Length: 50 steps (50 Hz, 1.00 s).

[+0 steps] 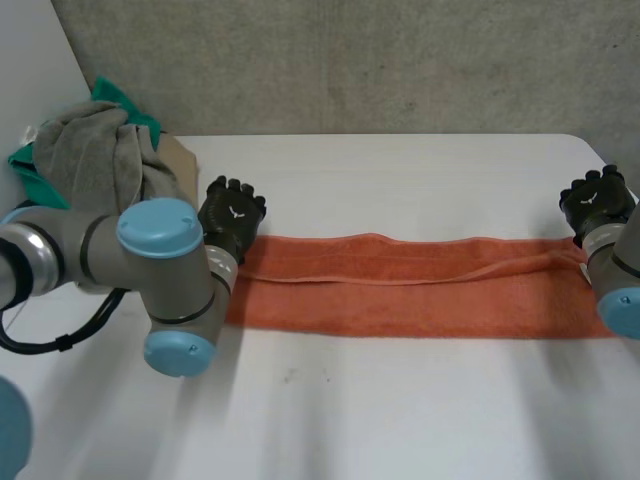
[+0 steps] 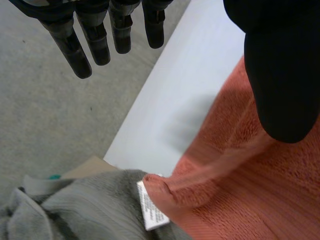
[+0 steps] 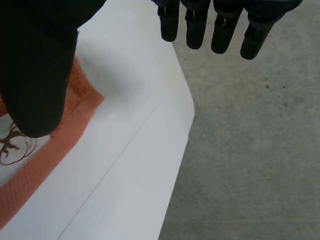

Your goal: Fold the laundry.

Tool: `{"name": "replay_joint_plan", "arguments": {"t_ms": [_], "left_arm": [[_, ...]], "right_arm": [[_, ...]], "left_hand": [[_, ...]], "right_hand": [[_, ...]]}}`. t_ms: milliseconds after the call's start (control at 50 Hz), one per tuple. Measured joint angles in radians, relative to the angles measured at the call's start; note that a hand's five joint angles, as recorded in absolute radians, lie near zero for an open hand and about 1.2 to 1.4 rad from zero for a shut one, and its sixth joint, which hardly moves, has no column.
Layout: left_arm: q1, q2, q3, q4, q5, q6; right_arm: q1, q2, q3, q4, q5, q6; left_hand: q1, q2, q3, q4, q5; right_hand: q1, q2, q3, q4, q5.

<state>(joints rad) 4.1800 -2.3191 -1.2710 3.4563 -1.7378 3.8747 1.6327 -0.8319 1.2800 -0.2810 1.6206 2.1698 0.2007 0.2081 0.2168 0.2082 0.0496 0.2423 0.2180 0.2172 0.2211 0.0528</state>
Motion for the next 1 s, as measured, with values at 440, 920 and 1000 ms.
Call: {"name": "replay_joint_plan", "arguments": {"t_ms": [440,920,1000], "left_arm": [[0.071,0.067,-0.108,-0.050,0.140,0.017],[0.120,-0.164,0.266,0.151,0.120,-0.054],[0.111,-0.135,0.231,0.145,0.114,-0.054]], "right_arm": [[-0.015,0.037,-0.098,0.278,-0.334,0.144],[0.001,0.174,-0.215,-0.296,-0.235,0.328],[0.000,0.156,-0.211,-0.231,-0.227,0.327]], "left_hand": [[0.000,-0.001,0.000,0.000,0.000],[0.318,0.308,0.299,0.312,0.297],[0.292,0.280,0.274,0.275,0.256]], "right_hand": [[0.000,0.000,0.000,-0.002,0.000],[0.000,0.000,0.000,-0.002,-0.002],[0.000,0.000,0.000,-0.002,-0.002]]}}
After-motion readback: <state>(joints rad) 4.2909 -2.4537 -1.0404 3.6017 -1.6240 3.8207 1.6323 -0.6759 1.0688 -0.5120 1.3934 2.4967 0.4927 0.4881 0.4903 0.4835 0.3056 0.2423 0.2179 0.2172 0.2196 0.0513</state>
